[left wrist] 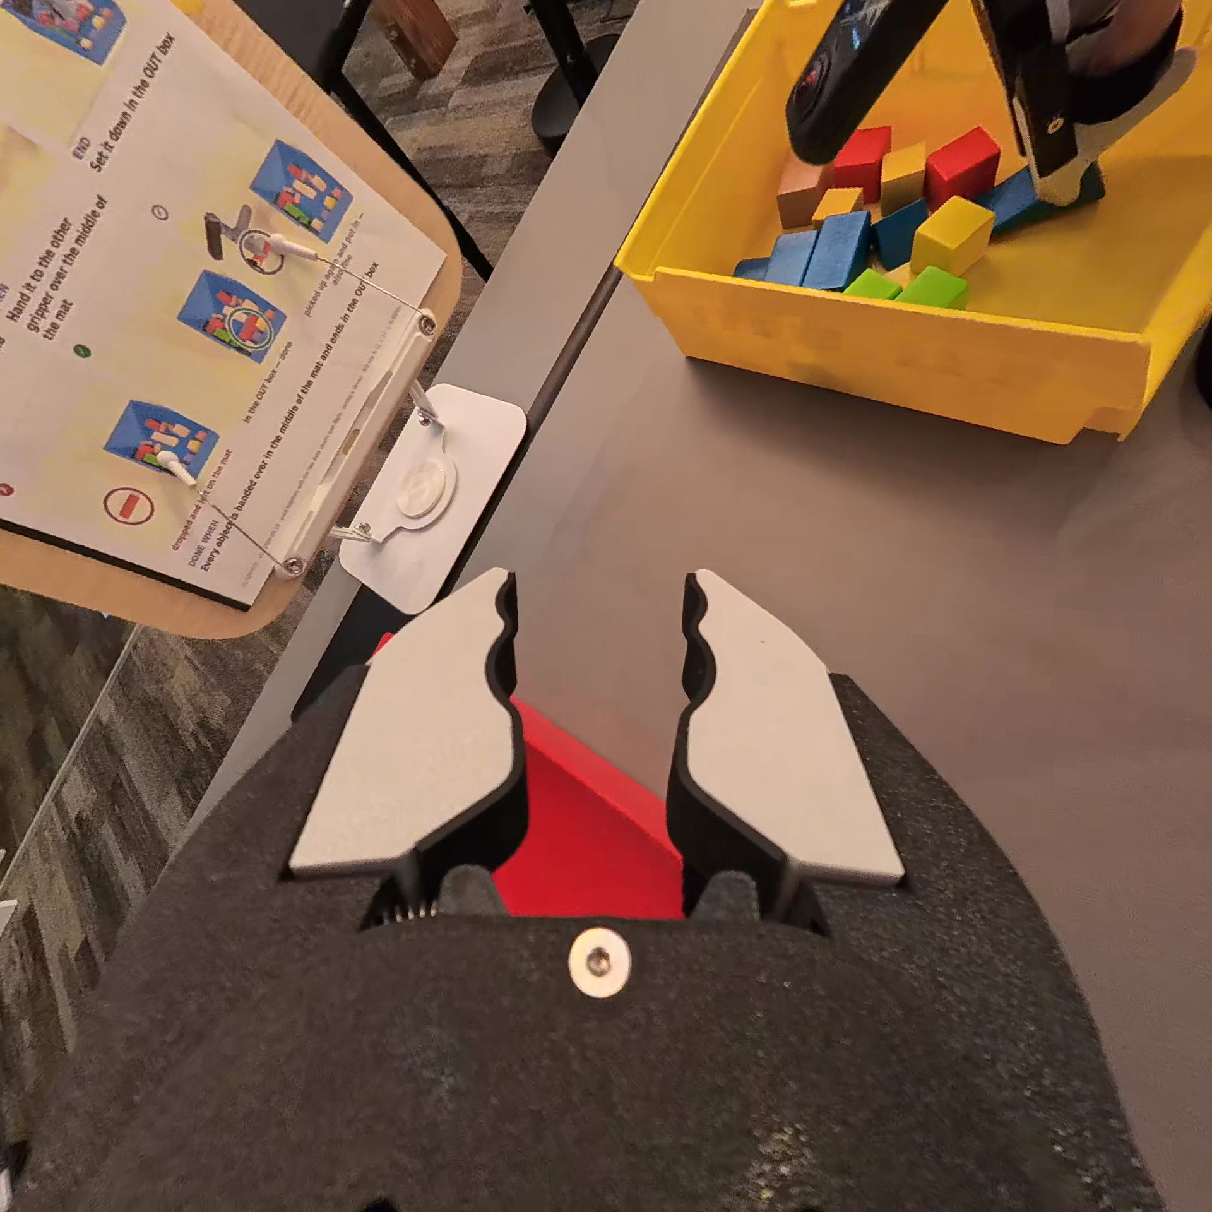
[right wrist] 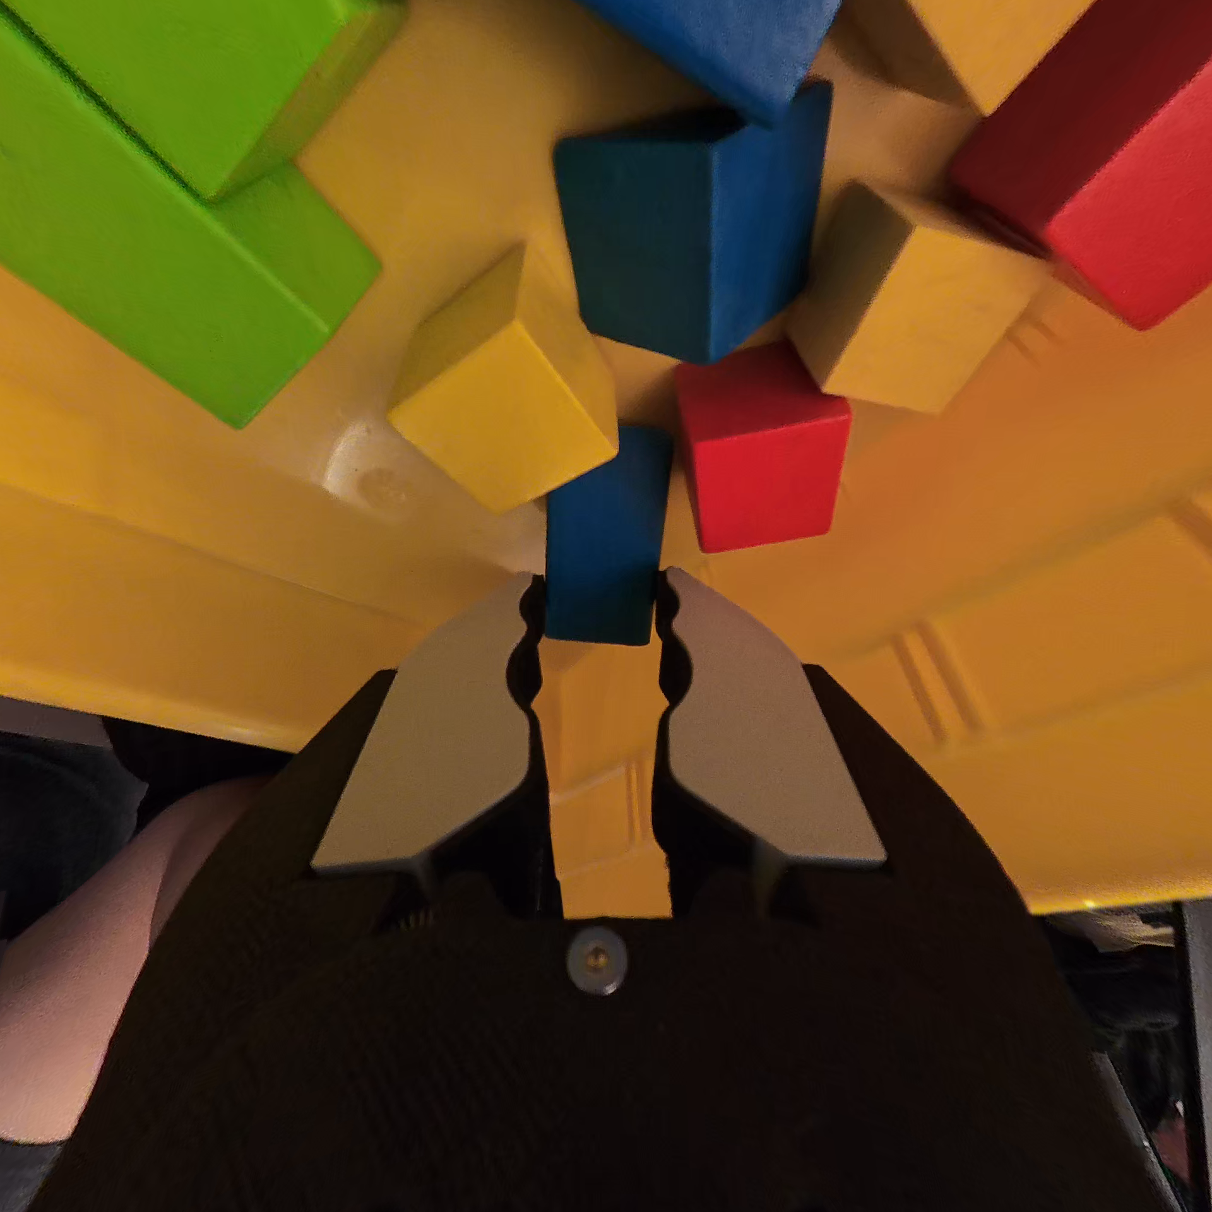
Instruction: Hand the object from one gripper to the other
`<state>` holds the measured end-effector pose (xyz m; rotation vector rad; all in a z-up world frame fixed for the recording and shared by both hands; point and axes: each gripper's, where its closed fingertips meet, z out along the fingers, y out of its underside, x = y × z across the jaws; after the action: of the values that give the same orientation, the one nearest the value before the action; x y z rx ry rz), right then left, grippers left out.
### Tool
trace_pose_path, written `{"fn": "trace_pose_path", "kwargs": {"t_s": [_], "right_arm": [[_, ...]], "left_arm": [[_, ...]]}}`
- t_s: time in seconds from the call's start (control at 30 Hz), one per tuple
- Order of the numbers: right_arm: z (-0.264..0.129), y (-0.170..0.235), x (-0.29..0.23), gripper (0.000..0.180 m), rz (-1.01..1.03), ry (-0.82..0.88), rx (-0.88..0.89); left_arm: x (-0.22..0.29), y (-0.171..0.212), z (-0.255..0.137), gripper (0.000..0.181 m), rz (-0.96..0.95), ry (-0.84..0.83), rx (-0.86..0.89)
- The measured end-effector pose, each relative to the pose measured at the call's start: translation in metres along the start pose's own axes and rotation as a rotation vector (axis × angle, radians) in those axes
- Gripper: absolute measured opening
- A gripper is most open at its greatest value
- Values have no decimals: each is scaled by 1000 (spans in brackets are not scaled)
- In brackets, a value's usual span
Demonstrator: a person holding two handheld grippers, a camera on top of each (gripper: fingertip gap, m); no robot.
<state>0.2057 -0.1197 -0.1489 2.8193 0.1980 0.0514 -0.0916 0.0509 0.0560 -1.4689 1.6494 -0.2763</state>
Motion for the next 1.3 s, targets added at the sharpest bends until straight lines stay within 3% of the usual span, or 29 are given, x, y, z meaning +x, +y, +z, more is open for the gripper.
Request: {"fn": "trace_pose_path", "kwargs": {"t_s": [0.17,0.4,0.53,0.63,0.77,0.87,1.13,1.2,1.3], "right_arm": [[2,-1,-7,34,44,-83,-2],[-14,-3,-1,34,59,-22,79],[-41,-1,-1,35,57,56,183],[-70,-5,-4,34,48,106,323],[-96,-10,-15,34,-3,137,452],[-99,-9,-19,34,-35,157,456],[-92,-11,-22,34,-68,170,404],[-91,-11,-23,34,-79,169,397],[-87,-8,-25,34,-105,166,378]], "left_arm": [[-4,4,-1,47,1,-5,-8],[-31,30,6,48,-58,-30,-69],[-69,68,18,52,-259,-21,-108],[-103,111,39,40,-405,-78,-162],[-120,184,70,48,-441,-86,-340],[-118,217,92,57,-458,-41,-390],[-115,267,115,55,-486,-47,-531],[-111,272,119,39,-494,-33,-542],[-107,273,124,35,-523,-11,-531]]}}
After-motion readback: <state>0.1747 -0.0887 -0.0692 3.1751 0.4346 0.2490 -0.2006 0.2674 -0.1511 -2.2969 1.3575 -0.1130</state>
